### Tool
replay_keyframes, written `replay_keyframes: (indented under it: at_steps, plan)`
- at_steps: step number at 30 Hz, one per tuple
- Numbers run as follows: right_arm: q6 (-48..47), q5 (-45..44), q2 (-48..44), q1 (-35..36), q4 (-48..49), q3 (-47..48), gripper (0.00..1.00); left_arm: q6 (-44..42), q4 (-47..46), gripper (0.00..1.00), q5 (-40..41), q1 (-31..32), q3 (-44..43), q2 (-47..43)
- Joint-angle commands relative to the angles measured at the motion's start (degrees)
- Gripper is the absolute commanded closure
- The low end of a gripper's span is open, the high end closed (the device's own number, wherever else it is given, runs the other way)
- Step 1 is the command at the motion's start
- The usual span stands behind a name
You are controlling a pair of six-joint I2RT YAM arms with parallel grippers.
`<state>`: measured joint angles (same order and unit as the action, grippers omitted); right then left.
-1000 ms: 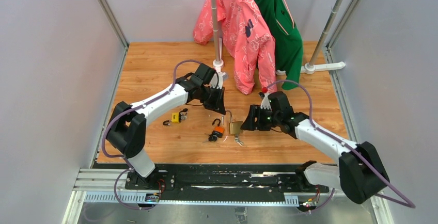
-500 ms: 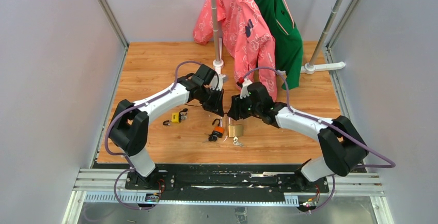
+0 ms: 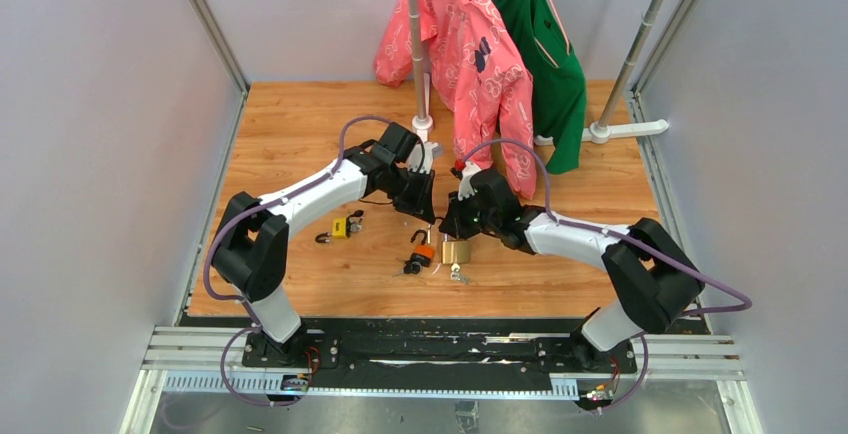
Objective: Lock with the key
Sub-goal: Pick up the lock from the center of the board.
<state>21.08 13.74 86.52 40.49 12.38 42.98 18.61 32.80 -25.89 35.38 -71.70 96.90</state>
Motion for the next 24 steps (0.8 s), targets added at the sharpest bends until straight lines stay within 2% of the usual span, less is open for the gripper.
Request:
replay_keyframes:
  at_steps: [1, 2, 3, 6, 9, 22, 24]
  plan:
    - [-1.4, -0.4, -1.3, 1.0, 0.2, 1.1, 1.0, -1.3, 1.2, 1.0, -3.3, 0.2, -1.5, -1.5]
    - [-1.8, -0.6, -1.6, 1.3, -1.1, 1.7, 1.0, -1.6, 1.8, 1.0, -3.7, 0.2, -1.5, -1.7]
    - [-1.9, -0.8, -2.0, 1.6, -2.3, 2.2, 1.0, -2.0, 2.4, 0.93, -3.6, 0.2, -1.5, -1.8]
    - [-2.2, -1.2, -3.4, 2.0, -4.4, 2.9, 1.0, -2.8, 3.3, 0.62, -3.2, 0.1, -0.4, -2.2]
    - [-2.9, -0.2, -4.3, 2.4, -4.7, 2.9, 1.0, -2.9, 2.8, 0.52, -3.1, 0.2, 0.7, -2.2]
    - [-2.7, 3.8, -7.3, 3.0, -1.2, -0.4, 1.0, -2.9, 0.2, 0.53, -7.5, -0.9, 1.6, 0.7]
    - [-2.5, 3.8, -7.8, 2.9, -0.9, -1.0, 1.0, -3.0, -0.4, 0.58, -10.0, -1.4, 2.6, 0.7]
